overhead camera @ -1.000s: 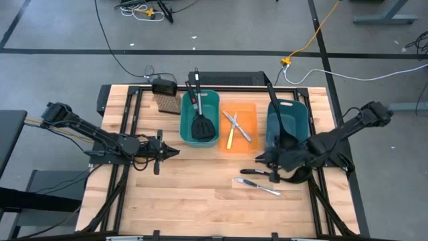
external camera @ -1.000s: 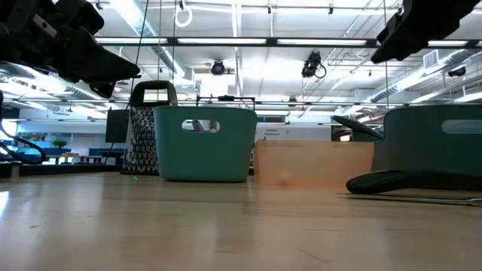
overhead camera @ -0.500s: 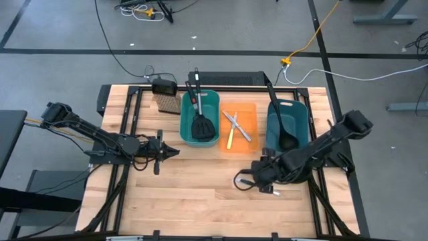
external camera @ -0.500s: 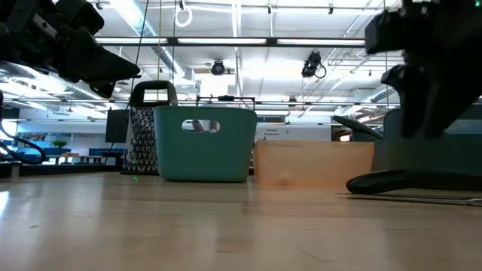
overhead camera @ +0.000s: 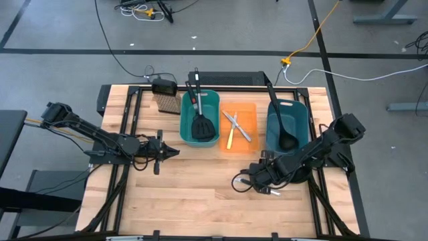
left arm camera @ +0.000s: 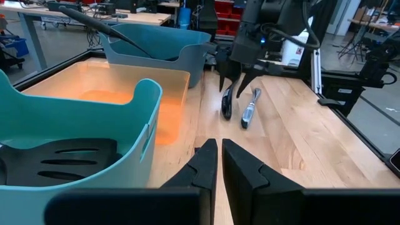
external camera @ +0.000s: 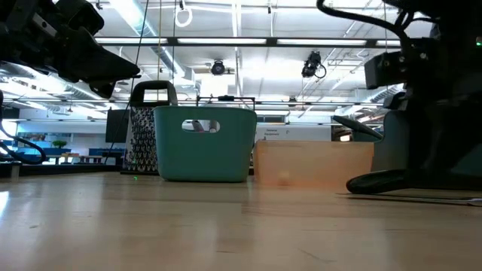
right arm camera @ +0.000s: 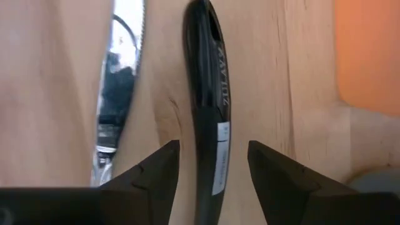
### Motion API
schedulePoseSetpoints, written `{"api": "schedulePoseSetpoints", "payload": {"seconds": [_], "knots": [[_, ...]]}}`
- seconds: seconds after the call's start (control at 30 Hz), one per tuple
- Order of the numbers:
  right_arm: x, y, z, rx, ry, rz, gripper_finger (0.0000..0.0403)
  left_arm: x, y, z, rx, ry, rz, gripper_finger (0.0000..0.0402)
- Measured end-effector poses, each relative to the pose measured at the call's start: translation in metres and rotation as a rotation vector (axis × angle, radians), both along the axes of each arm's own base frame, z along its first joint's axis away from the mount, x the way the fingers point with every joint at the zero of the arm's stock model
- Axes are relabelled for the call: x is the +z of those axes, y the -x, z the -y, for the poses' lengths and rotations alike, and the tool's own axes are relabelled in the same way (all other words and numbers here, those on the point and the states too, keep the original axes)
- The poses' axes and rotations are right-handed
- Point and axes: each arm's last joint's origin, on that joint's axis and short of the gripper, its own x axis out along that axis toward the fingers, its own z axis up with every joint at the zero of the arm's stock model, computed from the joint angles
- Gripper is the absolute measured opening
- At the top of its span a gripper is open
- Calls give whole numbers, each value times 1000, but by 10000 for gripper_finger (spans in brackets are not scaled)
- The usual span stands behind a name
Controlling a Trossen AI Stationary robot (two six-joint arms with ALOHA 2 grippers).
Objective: Pick & Place Kitchen Items
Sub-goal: Put the black serving spoon into the blue bin
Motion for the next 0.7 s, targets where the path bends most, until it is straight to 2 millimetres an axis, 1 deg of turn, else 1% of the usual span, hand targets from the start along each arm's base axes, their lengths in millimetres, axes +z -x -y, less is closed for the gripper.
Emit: {"api": "schedulePoseSetpoints", "payload": {"seconds": [0.23,0.33,0.43,0.57,0.7], "knots": [[-10,5,7,-14,8,-15,188,0,0,0,0,0,0,30],[-21,8,10,-18,-29,-17,178,0,0,0,0,0,0,30],[-25,11,11,-25,-52,-6,165,0,0,0,0,0,0,30],[-25,11,11,-25,-54,-6,137,0,0,0,0,0,0,30],[-20,8,9,9,-58,-9,92,0,0,0,0,0,0,30]]}}
